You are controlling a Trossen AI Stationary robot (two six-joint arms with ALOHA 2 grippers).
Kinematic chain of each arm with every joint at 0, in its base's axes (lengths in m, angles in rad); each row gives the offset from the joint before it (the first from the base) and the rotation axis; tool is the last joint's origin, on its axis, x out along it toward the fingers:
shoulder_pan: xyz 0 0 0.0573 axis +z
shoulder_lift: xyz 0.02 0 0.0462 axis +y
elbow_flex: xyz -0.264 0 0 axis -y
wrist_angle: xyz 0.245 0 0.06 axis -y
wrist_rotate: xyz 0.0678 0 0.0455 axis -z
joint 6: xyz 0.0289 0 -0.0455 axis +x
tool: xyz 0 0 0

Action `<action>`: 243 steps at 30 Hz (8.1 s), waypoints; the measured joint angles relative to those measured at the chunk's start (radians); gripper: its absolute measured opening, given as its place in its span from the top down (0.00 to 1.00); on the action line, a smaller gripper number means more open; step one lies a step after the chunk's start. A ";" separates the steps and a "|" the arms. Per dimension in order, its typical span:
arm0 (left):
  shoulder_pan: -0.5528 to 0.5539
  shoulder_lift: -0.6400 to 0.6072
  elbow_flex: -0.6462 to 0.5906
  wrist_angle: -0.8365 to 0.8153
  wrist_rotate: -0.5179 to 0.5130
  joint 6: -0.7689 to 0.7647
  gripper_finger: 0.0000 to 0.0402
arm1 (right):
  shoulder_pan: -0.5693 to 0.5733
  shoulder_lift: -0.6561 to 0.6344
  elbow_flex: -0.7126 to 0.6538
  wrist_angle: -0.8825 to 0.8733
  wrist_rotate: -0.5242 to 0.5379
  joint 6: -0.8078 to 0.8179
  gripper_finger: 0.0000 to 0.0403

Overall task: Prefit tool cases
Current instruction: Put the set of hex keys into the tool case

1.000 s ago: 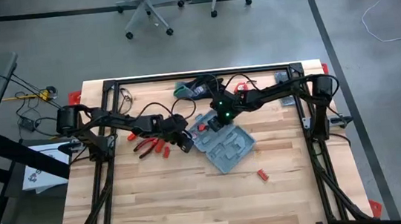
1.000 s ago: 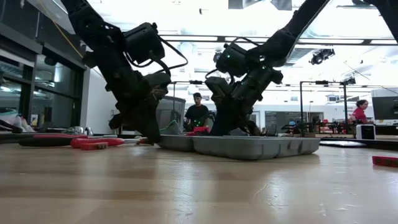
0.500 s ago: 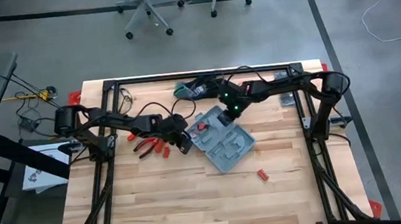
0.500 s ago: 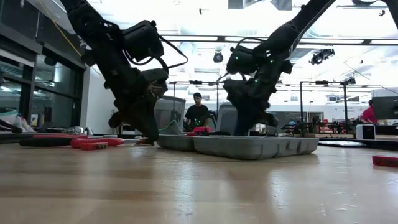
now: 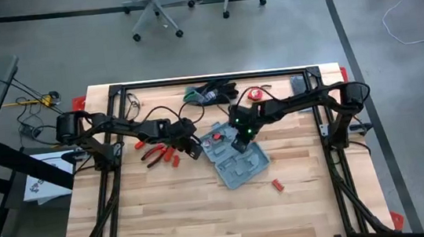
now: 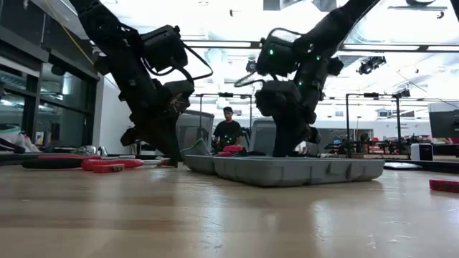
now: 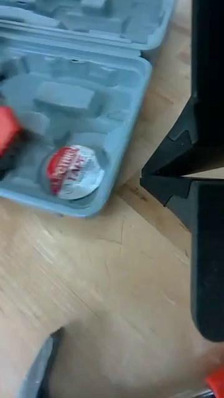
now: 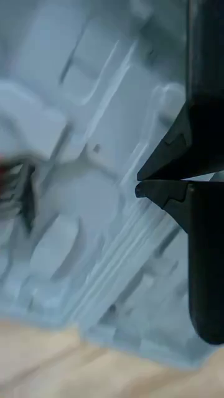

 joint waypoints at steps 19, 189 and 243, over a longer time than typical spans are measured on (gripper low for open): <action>-0.013 -0.107 0.000 -0.037 -0.009 0.222 1.00 | 0.191 0.015 0.000 0.144 0.306 0.279 1.00; -0.019 0.180 0.151 0.143 0.172 0.518 1.00 | 0.026 0.066 -0.227 0.749 0.101 0.544 1.00; 0.154 0.244 0.256 0.026 0.205 0.624 1.00 | 0.048 0.071 -0.225 0.684 0.094 0.543 1.00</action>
